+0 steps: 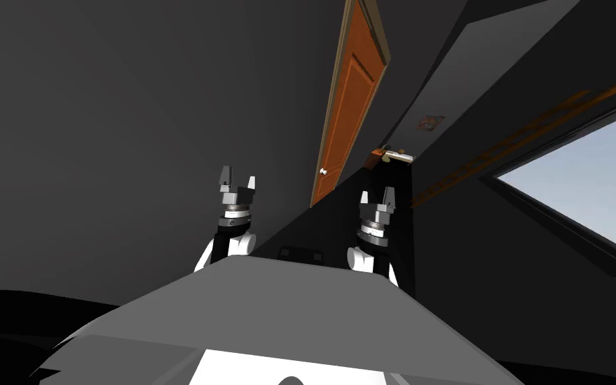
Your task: Pull the door open
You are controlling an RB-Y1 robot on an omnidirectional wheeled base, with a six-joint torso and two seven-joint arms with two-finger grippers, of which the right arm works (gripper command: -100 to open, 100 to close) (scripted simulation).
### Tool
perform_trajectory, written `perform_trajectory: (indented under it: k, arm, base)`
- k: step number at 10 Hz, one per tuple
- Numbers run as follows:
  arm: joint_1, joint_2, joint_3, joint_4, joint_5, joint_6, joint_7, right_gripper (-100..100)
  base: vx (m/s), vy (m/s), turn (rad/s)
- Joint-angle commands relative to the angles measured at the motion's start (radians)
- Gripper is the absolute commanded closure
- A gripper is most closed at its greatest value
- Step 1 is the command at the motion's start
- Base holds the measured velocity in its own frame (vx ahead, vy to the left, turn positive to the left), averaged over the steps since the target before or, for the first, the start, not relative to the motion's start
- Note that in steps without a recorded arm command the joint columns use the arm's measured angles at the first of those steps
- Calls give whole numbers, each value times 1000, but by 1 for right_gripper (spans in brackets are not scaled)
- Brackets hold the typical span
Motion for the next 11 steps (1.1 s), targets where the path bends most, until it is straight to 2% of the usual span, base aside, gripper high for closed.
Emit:
perform_trajectory:
  k: [1, 4, 5, 11]
  arm:
    - [-13, -9, 0, 32, 6, -6, 30, -100]
    - [-33, -20, 0, 79, 14, -15, 73, -100]
    - [-46, -26, 0, 110, 20, -21, 102, -100]
    - [-94, -46, 1, 224, 40, -42, 206, -100]
  base:
    - [108, -124, 85]
    - [99, -45, 50]
    - [103, -54, 96]
    - [90, -65, 57]
